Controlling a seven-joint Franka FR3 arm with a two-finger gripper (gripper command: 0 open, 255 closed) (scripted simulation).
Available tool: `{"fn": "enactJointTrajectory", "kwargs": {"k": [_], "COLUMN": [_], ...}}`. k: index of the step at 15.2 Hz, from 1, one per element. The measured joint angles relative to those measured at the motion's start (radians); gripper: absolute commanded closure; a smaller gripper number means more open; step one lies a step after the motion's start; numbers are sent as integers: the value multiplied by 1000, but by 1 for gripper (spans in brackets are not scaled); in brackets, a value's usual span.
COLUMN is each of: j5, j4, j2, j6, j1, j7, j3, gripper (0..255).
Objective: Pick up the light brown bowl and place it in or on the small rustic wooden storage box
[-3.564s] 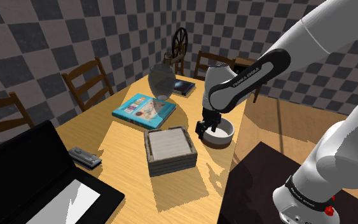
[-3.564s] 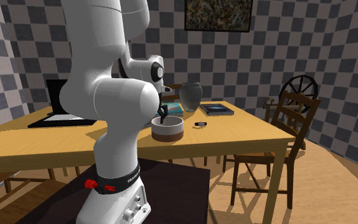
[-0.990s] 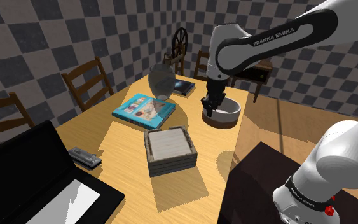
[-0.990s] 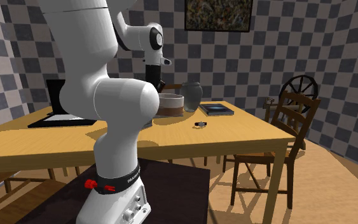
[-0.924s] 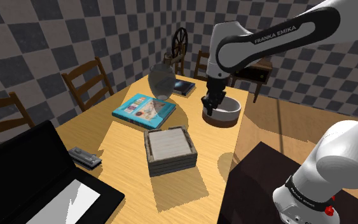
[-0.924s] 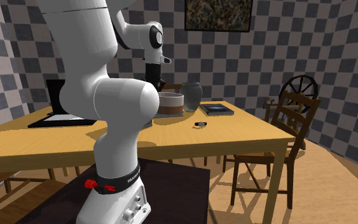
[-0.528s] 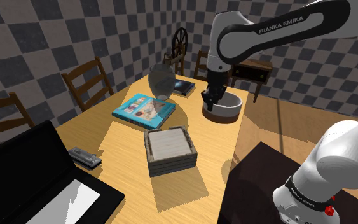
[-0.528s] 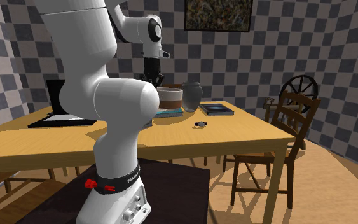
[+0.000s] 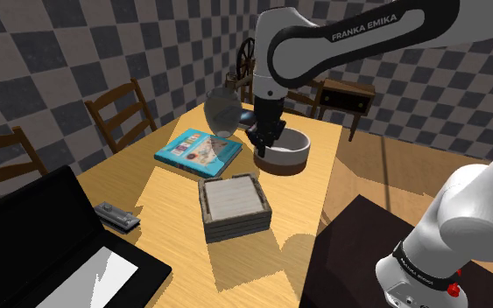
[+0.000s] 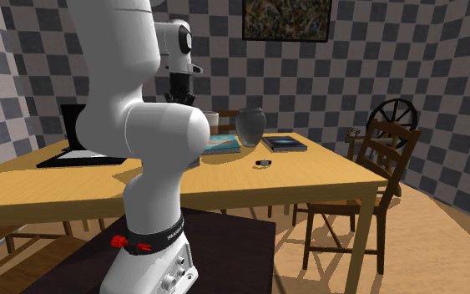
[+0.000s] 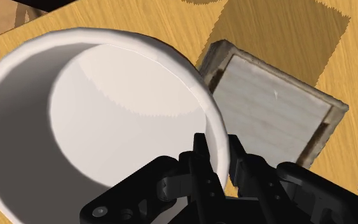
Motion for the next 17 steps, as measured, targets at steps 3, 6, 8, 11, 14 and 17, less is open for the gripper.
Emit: {"fn": "enactJointTrajectory", "kwargs": {"k": [3, 6, 8, 11, 14, 17], "j5": [-4, -24, -39, -70, -95, -101], "j4": [70, 165, 230, 327, 396, 377], "j2": [52, 138, 188, 274, 336, 353], "j6": [-14, -20, -34, -44, -54, -20], "j1": [24, 48, 67, 99, 123, 125], "j7": [70, 146, 197, 272, 320, 323], "j3": [41, 81, 105, 137, 153, 153], "gripper": [255, 255, 255, 255, 255, 255]}}
